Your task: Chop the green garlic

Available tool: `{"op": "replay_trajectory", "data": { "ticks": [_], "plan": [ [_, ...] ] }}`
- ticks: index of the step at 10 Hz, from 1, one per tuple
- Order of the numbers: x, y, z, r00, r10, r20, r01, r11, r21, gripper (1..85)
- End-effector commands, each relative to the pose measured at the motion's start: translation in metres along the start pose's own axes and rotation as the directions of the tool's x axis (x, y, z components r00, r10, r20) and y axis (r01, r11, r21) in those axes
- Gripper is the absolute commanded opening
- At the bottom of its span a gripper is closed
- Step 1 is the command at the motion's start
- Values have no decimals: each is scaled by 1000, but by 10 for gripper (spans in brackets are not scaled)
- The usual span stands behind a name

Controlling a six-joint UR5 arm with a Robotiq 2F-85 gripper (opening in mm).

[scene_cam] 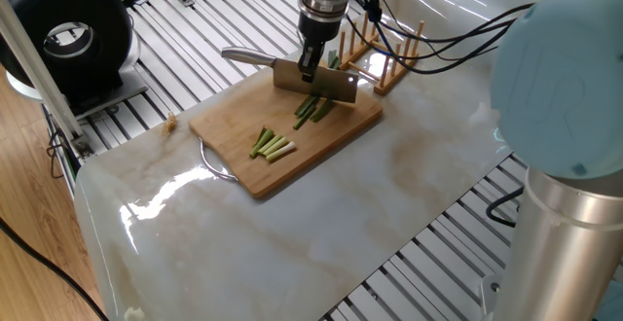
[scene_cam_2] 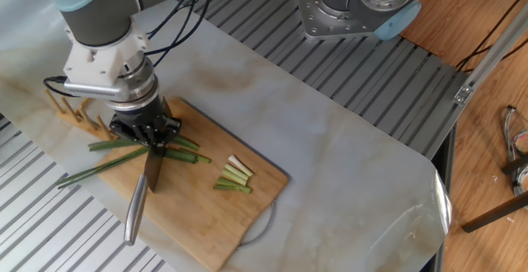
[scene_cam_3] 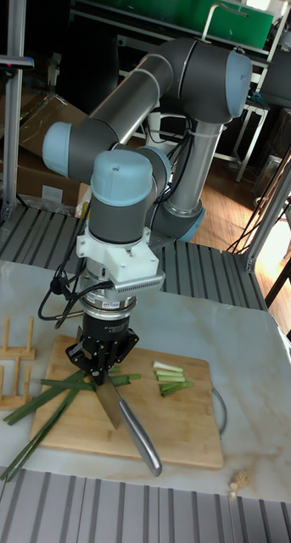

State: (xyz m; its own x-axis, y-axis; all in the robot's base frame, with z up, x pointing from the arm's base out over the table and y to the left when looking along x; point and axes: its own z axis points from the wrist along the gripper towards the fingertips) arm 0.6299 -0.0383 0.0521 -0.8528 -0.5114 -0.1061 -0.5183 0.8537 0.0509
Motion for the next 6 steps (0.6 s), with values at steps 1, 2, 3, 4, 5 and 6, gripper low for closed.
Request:
{"op": "replay_trajectory", "data": {
  "ticks": [1,2,3,4,5,6],
  "plan": [
    [-20,-7,-11,993,-23,117,24,1000,-3,13],
    [-16,-12,-16,992,-32,122,32,999,2,13],
    [-13,-15,-19,992,-36,121,36,999,7,13],
    [-13,-14,-16,993,-29,118,28,1000,8,13],
    [-21,-8,-7,992,-16,128,17,1000,-6,13],
    [-28,-5,2,991,-5,134,7,1000,-16,13]
  ]
}}
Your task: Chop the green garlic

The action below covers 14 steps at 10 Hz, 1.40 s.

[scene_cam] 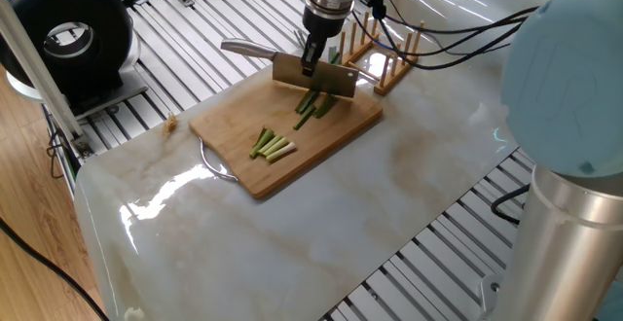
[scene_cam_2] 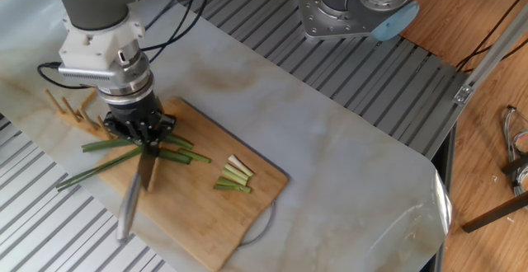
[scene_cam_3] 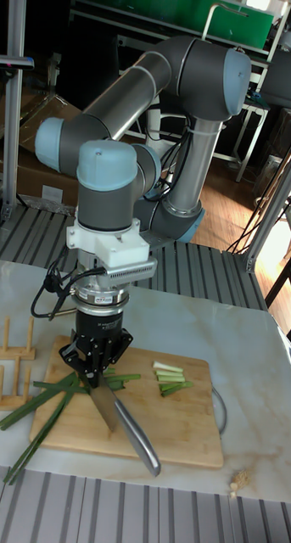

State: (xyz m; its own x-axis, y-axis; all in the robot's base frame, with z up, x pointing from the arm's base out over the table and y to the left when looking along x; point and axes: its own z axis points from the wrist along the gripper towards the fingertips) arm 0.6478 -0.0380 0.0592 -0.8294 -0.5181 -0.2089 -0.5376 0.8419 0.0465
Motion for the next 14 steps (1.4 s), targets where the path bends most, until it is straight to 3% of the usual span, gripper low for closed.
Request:
{"op": "replay_trajectory", "data": {
  "ticks": [1,4,10,14],
  "plan": [
    [-15,8,16,999,29,36,-28,999,-31,13],
    [-13,7,16,999,31,16,-30,999,-16,13],
    [16,-9,-11,999,1,-32,-2,1000,-20,13],
    [6,-1,4,999,23,-33,-24,1000,-13,13]
  ]
}}
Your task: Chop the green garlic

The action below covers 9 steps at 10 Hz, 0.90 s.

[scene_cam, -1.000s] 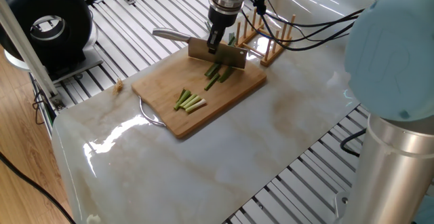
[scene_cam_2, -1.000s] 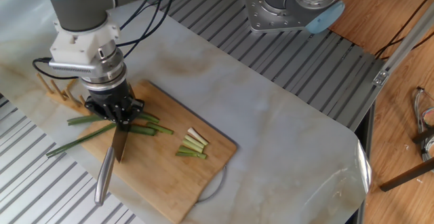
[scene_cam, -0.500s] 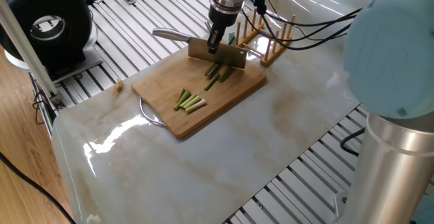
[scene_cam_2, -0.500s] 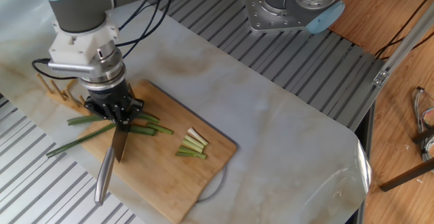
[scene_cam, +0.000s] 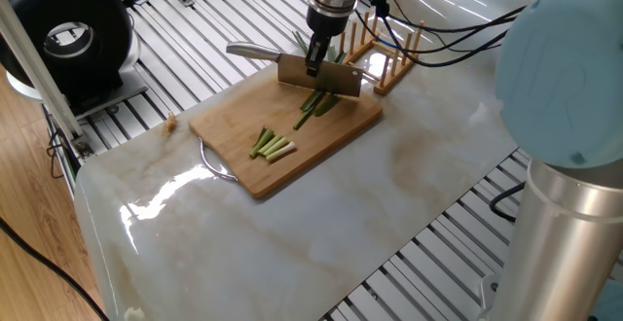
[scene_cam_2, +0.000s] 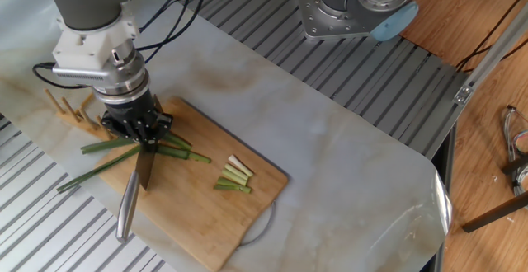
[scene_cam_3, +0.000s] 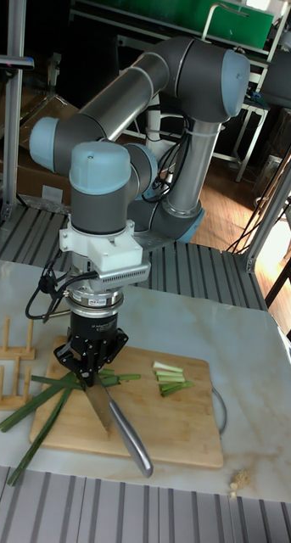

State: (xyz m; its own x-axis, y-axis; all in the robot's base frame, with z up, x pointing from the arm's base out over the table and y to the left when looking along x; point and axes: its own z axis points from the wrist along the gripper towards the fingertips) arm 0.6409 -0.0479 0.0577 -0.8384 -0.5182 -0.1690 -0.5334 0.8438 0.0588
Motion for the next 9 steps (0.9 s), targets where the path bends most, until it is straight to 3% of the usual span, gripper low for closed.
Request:
{"op": "replay_trajectory", "data": {
  "ticks": [1,9],
  "plan": [
    [-7,5,7,1000,21,6,-21,1000,0,13],
    [3,6,-4,999,30,-20,-30,1000,-10,13]
  ]
}}
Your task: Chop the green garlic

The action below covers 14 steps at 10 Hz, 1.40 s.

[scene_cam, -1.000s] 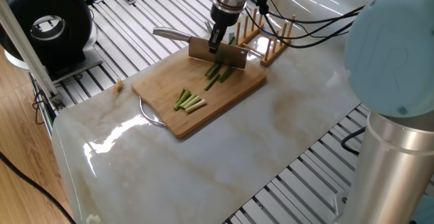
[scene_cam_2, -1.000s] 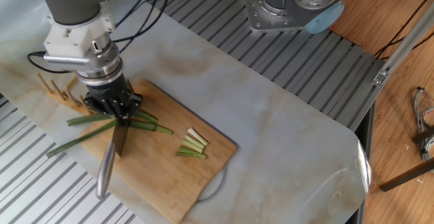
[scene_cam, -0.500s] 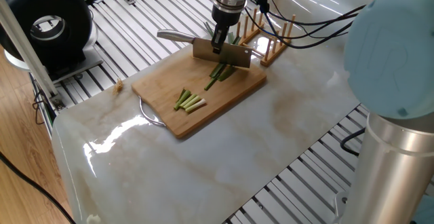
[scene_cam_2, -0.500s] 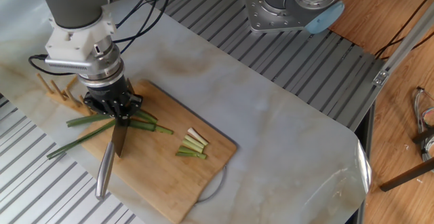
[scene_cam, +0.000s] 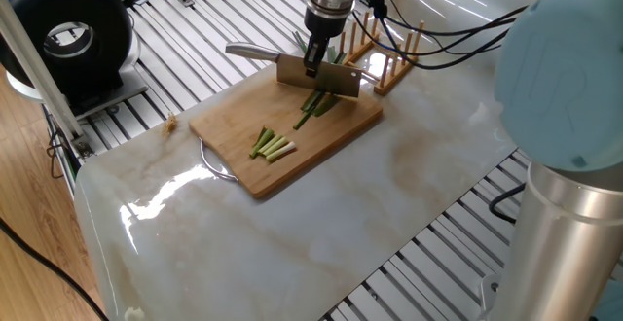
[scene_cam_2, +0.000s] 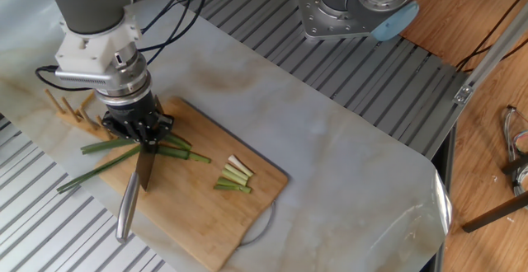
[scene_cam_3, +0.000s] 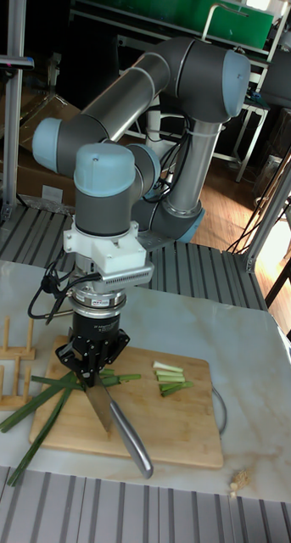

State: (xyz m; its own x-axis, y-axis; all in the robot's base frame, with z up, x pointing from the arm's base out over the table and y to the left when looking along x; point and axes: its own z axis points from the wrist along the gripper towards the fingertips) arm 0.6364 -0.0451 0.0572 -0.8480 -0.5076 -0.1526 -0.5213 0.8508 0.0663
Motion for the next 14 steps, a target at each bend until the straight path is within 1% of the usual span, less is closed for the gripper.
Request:
{"op": "replay_trajectory", "data": {
  "ticks": [1,3,6,9,11,12,13,14],
  "plan": [
    [0,4,-5,1000,21,-9,-21,1000,-8,13],
    [-5,6,-3,1000,28,-15,-28,1000,-4,13],
    [-13,12,3,999,38,-3,-38,999,-6,13],
    [-13,22,-3,999,51,-5,-51,999,-16,13],
    [-18,27,-3,998,62,-6,-62,998,-20,13],
    [-24,32,1,997,73,-2,-73,997,-9,13],
    [-32,39,6,996,88,7,-88,996,14,13],
    [-35,42,10,996,90,4,-90,996,24,13]
  ]
}}
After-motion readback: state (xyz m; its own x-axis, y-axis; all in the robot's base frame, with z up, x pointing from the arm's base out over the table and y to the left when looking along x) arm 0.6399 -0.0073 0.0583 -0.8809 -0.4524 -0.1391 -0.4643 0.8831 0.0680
